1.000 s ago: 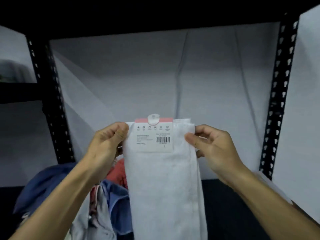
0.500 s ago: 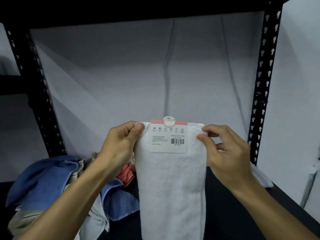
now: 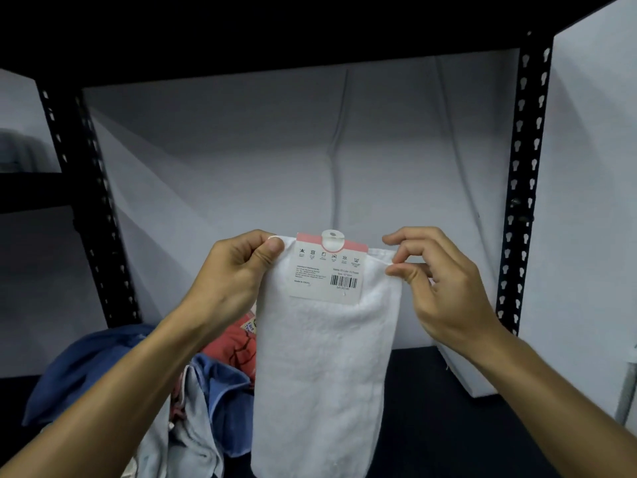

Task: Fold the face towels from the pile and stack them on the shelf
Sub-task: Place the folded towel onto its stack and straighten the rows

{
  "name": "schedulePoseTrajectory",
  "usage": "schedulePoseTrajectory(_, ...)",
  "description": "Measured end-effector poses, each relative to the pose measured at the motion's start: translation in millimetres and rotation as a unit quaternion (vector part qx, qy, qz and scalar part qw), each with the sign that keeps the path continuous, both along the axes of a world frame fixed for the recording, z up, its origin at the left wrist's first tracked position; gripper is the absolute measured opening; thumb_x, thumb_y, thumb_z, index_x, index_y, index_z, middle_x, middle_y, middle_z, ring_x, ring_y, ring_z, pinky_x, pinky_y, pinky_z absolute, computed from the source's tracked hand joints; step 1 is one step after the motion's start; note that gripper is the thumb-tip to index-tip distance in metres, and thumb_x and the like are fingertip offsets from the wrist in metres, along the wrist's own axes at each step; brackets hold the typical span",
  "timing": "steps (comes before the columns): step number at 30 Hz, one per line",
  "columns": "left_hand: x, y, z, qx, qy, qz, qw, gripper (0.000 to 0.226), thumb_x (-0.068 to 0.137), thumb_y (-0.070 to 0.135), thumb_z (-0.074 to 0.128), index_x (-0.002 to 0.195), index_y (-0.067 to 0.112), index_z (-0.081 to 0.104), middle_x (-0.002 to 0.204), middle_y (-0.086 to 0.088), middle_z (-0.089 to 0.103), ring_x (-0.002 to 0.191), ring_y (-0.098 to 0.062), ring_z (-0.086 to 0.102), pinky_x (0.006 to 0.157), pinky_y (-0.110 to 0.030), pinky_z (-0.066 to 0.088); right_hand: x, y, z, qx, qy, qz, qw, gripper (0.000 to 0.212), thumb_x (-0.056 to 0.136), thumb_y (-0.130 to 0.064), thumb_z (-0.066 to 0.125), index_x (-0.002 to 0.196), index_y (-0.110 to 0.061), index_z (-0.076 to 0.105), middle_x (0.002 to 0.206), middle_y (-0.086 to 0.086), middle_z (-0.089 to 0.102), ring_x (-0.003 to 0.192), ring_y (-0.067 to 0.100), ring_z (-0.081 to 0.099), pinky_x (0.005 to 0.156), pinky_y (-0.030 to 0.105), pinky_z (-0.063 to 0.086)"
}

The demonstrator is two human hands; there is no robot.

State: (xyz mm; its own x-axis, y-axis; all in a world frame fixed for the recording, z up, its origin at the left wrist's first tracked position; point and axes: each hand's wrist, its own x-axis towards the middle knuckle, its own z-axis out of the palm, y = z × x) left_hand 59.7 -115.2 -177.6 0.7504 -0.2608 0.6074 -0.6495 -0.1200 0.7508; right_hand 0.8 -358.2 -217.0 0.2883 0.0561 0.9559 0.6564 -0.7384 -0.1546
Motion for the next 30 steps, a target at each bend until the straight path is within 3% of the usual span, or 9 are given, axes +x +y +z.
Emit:
schedulePoseTrajectory(2,2.3,2.9,1.6,-0.002,0.004,-0.001,1.000,0.027,0.100,0.019,0.051,0.080,0.011,0.068,0.061,0.013,0.062,0.055,-0.001,0.053,0.056,-0.016,0.044,1.2,-0.5,5.7,-0.003,0.020,0.028,0.999,0.014,0.087,0.014,0.056,0.088,0.000,0.058,0.108,0.010,0.062,0.109,0.005,0.056,0.084,0.013,0.049)
schedulePoseTrajectory(4,3.5,5.5,3.3,-0.007,0.007,-0.006,1.000,0.028,0.100,0.020,0.050,0.080,0.011,0.068,0.060,0.012,0.061,0.053,-0.003,0.051,0.055,-0.020,0.043,0.2,2.0,10.9,0.029,0.062,0.059,0.996,0.011,0.090,0.004,0.054,0.089,-0.006,0.057,0.103,0.003,0.065,0.104,0.003,0.058,0.084,0.011,0.048)
schedulePoseTrajectory(9,4.6,9.2,3.8,-0.011,0.008,-0.010,1.000,0.028,0.097,0.027,0.051,0.083,0.011,0.070,0.063,0.008,0.062,0.055,-0.007,0.051,0.058,-0.032,0.043,1.1,9.0,15.2,0.091,0.053,0.058,0.993,0.006,0.091,-0.008,0.055,0.089,-0.014,0.058,0.084,-0.006,0.063,0.073,0.014,0.060,0.062,0.027,0.053)
schedulePoseTrajectory(15,-3.8,7.5,-5.2,-0.024,-0.009,-0.016,1.000,0.022,0.087,0.033,0.057,0.093,0.019,0.072,0.080,0.004,0.072,0.072,-0.010,0.064,0.062,-0.029,0.054,-4.1,14.9,17.4,0.150,0.057,0.031,0.987,0.010,0.092,-0.004,0.061,0.090,-0.014,0.057,0.082,-0.004,0.063,0.077,0.012,0.059,0.069,0.023,0.050)
schedulePoseTrajectory(19,-7.4,9.0,-15.3,-0.041,-0.042,-0.029,0.998,0.022,0.081,0.025,0.065,0.103,0.026,0.067,0.082,-0.004,0.065,0.076,-0.020,0.065,0.064,-0.034,0.059,-9.5,16.9,22.3,0.169,0.074,0.021,0.983,0.009,0.092,-0.006,0.061,0.089,-0.015,0.058,0.081,-0.004,0.063,0.077,0.008,0.059,0.069,0.019,0.050)
schedulePoseTrajectory(23,-5.4,13.6,-20.6,0.052,-0.188,0.010,0.981,0.019,0.082,0.018,0.072,0.094,0.031,0.065,0.087,0.009,0.067,0.075,-0.015,0.069,0.062,-0.030,0.060,-14.1,16.0,25.7,0.182,0.085,0.014,0.980,0.016,0.092,-0.007,0.061,0.085,-0.021,0.057,0.079,-0.008,0.064,0.077,0.005,0.060,0.069,0.016,0.049)
schedulePoseTrajectory(26,-2.4,15.8,-21.9,0.158,-0.349,0.062,0.921,0.010,0.088,0.015,0.071,0.097,0.017,0.069,0.088,0.006,0.068,0.078,-0.005,0.066,0.065,-0.016,0.057,-17.0,14.9,26.2,0.191,0.094,0.016,0.977,0.015,0.093,-0.009,0.061,0.085,-0.021,0.057,0.079,-0.010,0.063,0.078,0.001,0.060,0.070,0.013,0.049)
schedulePoseTrajectory(28,-1.0,16.9,-22.1,0.194,-0.371,0.081,0.904,0.014,0.090,0.020,0.069,0.100,0.010,0.070,0.089,0.004,0.069,0.082,-0.004,0.064,0.068,-0.011,0.055,-18.0,14.5,26.5,0.188,0.097,0.018,0.977,0.016,0.093,-0.009,0.061,0.085,-0.023,0.057,0.080,-0.011,0.063,0.079,-0.001,0.060,0.071,0.011,0.048)
schedulePoseTrajectory(30,0.9,18.1,-22.5,0.211,-0.363,0.083,0.904,0.017,0.091,0.024,0.069,0.101,0.010,0.071,0.090,0.005,0.069,0.082,-0.003,0.064,0.066,-0.015,0.056,-17.9,14.6,26.5,0.175,0.095,0.016,0.980,0.017,0.092,-0.008,0.061,0.085,-0.023,0.057,0.080,-0.011,0.063,0.080,0.000,0.060,0.072,0.011,0.048)
